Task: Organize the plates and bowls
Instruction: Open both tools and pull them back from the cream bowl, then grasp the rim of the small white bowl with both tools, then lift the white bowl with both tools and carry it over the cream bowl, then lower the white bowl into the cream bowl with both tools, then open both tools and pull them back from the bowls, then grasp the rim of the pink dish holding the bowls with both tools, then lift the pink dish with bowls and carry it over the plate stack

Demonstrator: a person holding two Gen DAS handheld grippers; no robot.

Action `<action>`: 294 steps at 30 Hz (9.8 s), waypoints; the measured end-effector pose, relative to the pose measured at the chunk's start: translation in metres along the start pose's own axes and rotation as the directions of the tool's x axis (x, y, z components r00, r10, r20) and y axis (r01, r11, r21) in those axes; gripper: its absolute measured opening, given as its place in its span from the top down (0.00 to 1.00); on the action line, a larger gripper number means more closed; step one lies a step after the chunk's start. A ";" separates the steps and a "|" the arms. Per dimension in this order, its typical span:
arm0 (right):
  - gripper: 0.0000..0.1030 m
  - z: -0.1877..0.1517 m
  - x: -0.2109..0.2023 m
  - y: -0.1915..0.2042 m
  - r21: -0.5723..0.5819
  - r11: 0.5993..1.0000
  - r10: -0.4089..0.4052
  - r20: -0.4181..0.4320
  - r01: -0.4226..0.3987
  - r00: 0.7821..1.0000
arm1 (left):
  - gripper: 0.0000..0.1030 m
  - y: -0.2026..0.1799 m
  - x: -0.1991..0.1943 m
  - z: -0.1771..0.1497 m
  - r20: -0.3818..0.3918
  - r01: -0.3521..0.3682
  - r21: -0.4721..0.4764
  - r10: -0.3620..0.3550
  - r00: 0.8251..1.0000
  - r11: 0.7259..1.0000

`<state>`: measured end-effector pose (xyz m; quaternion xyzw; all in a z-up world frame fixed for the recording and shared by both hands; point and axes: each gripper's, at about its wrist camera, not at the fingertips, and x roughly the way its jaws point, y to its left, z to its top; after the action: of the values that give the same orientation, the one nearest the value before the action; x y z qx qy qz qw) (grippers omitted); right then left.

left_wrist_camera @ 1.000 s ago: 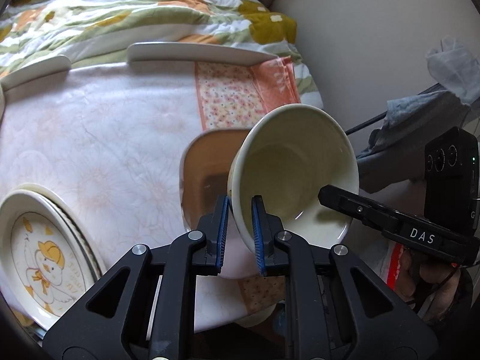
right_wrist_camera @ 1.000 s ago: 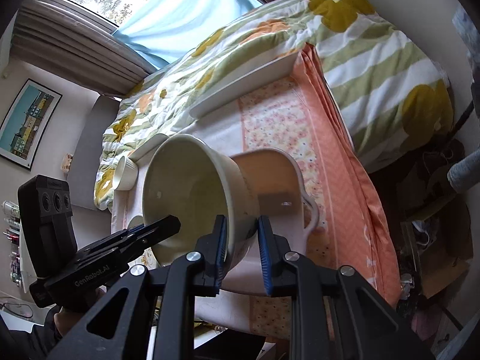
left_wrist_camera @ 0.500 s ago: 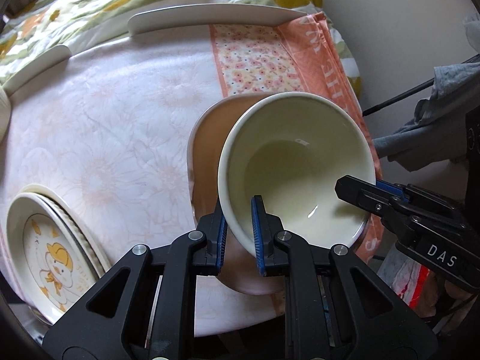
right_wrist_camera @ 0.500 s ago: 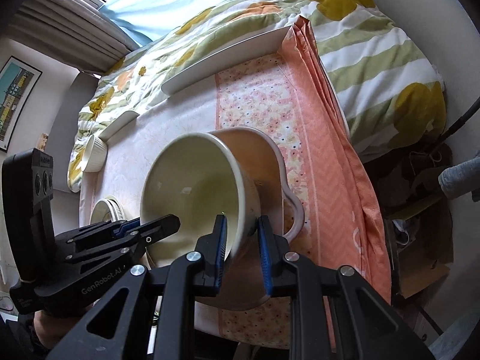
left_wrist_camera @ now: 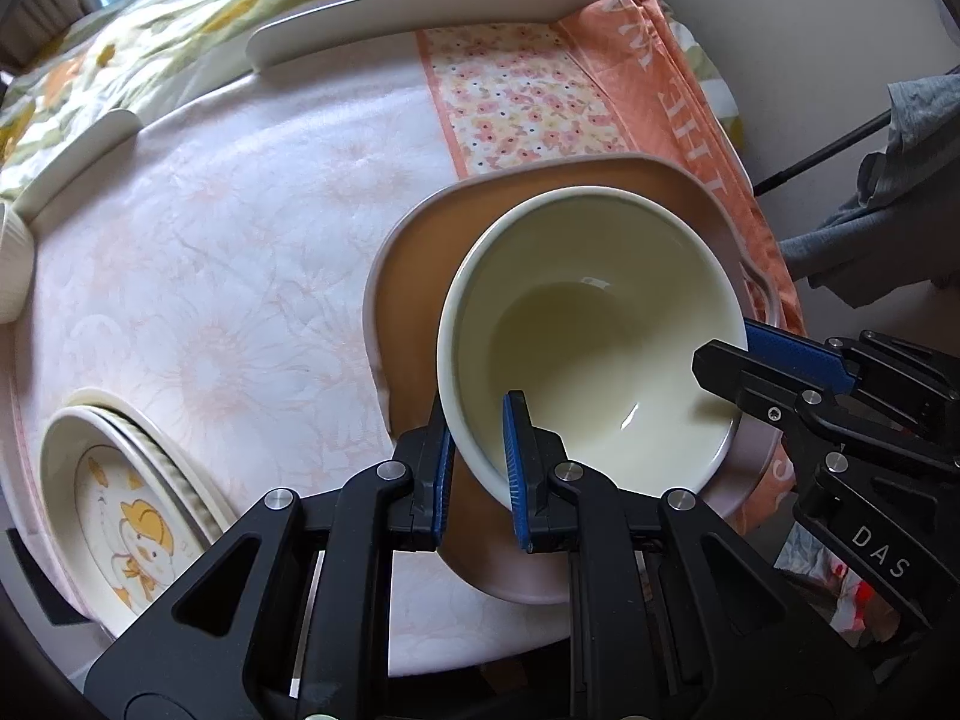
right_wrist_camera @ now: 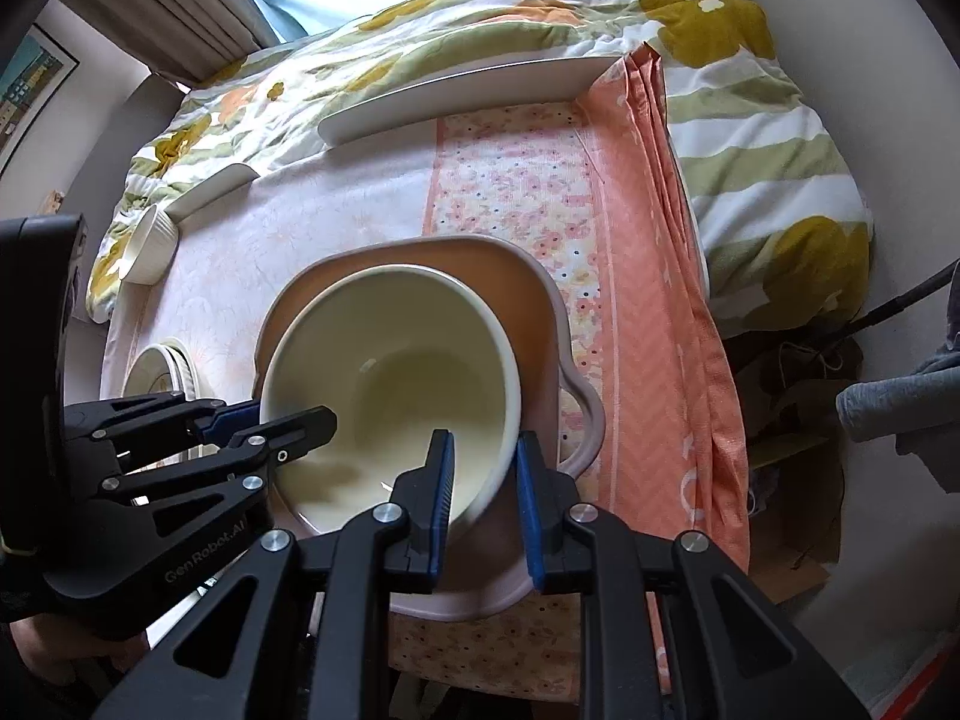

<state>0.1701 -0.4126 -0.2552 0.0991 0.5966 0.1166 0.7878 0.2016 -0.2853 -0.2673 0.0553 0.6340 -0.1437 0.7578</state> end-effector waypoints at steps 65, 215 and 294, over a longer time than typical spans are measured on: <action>0.50 0.222 0.185 0.424 -0.597 0.741 0.152 -0.297 -0.308 0.943 | 0.52 0.478 -0.072 -0.039 0.373 0.250 -0.774 0.101 0.922 0.582; 0.00 -0.030 -0.097 0.011 -0.247 0.953 -0.141 0.156 0.177 0.978 | 0.00 0.040 -0.110 -0.058 0.256 -0.047 0.109 0.017 0.967 0.993; 0.88 -0.027 -0.004 0.218 -0.435 0.901 -0.004 0.009 0.008 1.000 | 0.88 0.206 -0.120 -0.116 0.169 -0.010 0.082 -0.004 0.986 0.997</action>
<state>0.1289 -0.2053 -0.1938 -0.0803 0.5528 0.2439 0.7928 0.1325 -0.0404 -0.1927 0.0750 0.5608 -0.1726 0.8063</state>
